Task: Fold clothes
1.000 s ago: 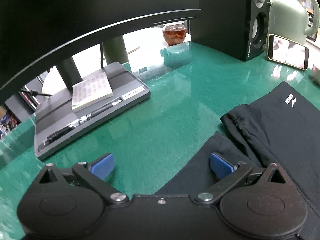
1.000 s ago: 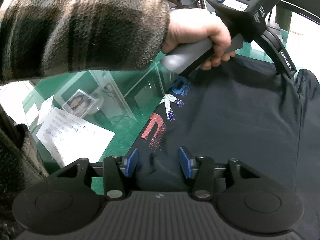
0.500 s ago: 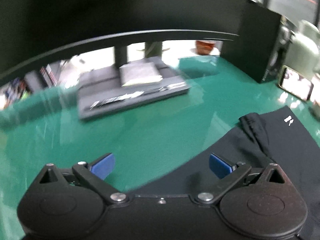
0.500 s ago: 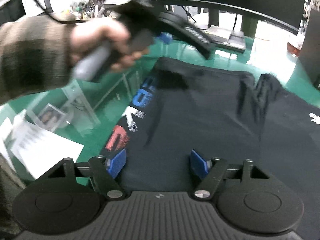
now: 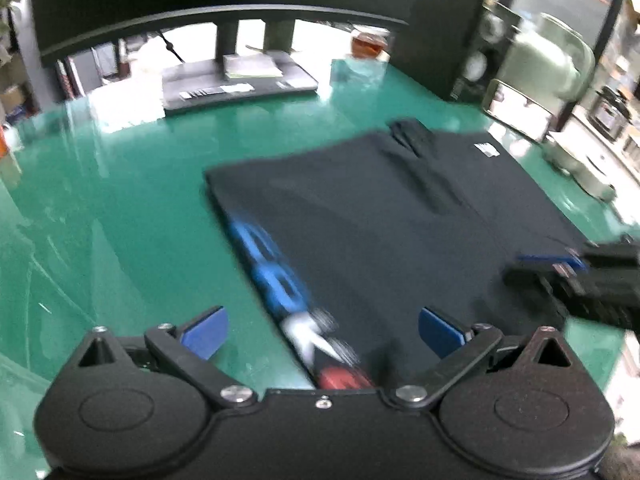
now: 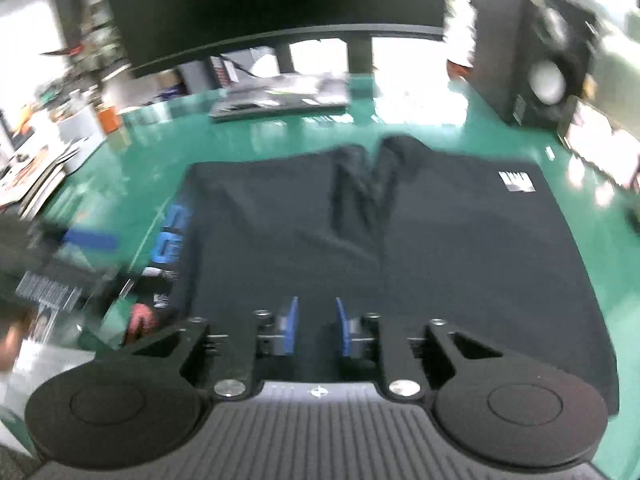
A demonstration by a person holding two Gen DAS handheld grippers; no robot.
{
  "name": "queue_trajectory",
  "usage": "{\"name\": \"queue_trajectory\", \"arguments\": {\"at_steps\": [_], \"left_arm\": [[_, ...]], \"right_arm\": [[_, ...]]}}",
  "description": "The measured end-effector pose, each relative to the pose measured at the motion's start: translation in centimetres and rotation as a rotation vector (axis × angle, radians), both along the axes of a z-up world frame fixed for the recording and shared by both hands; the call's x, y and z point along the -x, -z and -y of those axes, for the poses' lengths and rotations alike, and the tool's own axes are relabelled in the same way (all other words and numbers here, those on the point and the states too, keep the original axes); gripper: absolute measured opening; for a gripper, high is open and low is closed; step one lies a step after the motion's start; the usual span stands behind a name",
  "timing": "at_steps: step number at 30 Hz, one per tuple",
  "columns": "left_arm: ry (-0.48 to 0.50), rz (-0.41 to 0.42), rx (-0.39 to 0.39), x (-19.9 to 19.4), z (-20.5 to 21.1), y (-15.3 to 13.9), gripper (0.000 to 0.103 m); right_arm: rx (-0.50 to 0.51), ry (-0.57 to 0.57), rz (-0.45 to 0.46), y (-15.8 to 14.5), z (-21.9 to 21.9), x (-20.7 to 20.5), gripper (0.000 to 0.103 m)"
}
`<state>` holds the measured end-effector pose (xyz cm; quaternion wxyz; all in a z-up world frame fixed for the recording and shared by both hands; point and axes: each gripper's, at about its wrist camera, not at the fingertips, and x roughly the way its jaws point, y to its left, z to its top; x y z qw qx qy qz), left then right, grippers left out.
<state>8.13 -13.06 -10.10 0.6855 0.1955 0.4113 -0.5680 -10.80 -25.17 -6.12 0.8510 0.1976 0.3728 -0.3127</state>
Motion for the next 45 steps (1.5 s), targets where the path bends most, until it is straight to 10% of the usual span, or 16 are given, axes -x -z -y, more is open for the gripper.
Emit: {"name": "queue_trajectory", "arguments": {"at_steps": [14, 27, 45], "left_arm": [[-0.022, 0.167, -0.085, 3.7, 0.3, 1.7, 0.089], [-0.171, 0.125, -0.068, 1.2, -1.3, -0.6, 0.094], [0.035, 0.133, -0.105, 2.2, 3.7, 2.0, 0.094]], "right_arm": [[0.074, -0.049, 0.016, 0.1, 7.7, -6.8, 0.018], [0.055, -0.155, -0.032, 3.2, 8.2, -12.1, 0.019], [0.043, -0.174, -0.057, 3.5, 4.5, -9.1, 0.029]]}}
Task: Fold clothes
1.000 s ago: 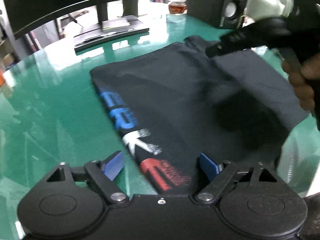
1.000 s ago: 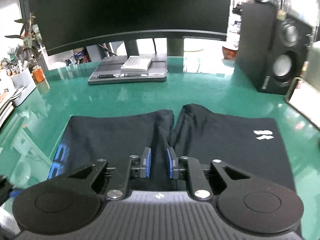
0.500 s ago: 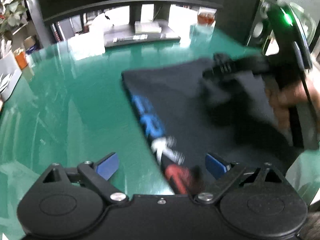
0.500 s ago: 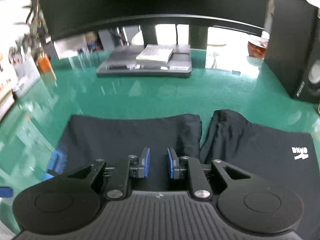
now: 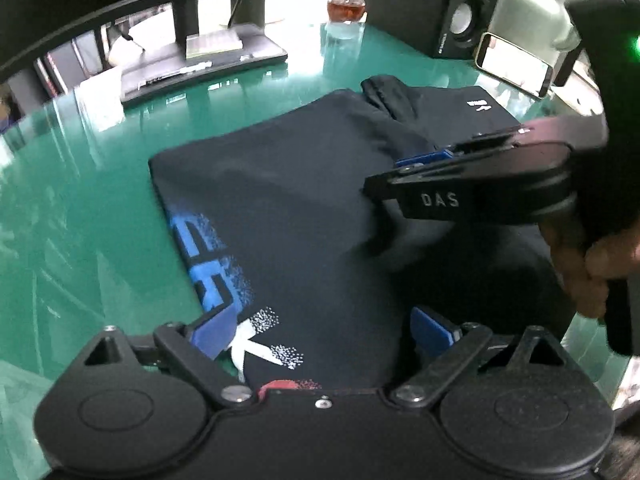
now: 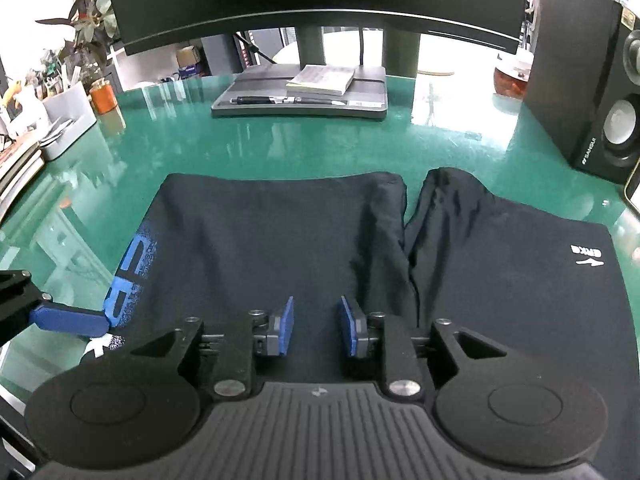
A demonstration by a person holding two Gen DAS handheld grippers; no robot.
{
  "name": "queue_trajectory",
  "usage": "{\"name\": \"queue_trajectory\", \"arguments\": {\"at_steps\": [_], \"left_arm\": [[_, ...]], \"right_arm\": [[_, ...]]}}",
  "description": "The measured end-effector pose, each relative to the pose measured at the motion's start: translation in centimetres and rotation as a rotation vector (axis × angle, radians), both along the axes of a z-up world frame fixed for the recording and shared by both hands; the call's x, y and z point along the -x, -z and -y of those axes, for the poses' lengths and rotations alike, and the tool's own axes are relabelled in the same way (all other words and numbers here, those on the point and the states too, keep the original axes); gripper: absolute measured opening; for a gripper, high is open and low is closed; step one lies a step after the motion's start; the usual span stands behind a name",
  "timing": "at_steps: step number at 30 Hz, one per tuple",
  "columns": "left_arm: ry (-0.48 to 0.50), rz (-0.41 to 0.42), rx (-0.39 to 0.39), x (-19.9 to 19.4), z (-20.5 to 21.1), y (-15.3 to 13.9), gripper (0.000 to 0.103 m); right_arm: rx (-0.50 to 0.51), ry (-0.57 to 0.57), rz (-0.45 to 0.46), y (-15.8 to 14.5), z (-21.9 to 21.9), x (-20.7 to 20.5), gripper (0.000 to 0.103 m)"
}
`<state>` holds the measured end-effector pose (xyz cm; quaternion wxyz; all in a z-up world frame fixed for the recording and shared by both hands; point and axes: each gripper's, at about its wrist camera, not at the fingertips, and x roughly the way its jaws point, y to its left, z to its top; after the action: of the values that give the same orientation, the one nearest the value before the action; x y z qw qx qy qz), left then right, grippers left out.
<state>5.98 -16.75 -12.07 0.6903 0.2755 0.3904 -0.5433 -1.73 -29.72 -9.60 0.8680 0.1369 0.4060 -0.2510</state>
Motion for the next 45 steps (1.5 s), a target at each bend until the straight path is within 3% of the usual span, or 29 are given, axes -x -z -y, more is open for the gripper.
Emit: {"name": "queue_trajectory", "arguments": {"at_steps": [9, 13, 16, 21, 45], "left_arm": [[-0.025, 0.009, -0.014, 0.1, -0.3, 0.2, 0.095], [-0.084, -0.032, -0.014, -0.6, 0.0, -0.5, 0.095], [-0.091, -0.026, -0.039, -0.7, 0.2, -0.2, 0.095], [-0.084, -0.002, -0.06, -0.5, 0.3, 0.0, 0.096], [-0.082, 0.014, -0.086, -0.1, 0.5, 0.3, 0.102]], "right_arm": [[0.005, -0.046, -0.013, 0.1, 0.7, -0.7, 0.034], [-0.06, 0.027, 0.05, -0.9, 1.6, -0.1, 0.033], [-0.024, 0.006, 0.06, -1.4, 1.1, -0.3, 0.033], [-0.005, -0.014, -0.032, 0.0, 0.8, -1.2, 0.034], [0.016, -0.027, -0.037, 0.2, 0.4, -1.4, 0.036]]}}
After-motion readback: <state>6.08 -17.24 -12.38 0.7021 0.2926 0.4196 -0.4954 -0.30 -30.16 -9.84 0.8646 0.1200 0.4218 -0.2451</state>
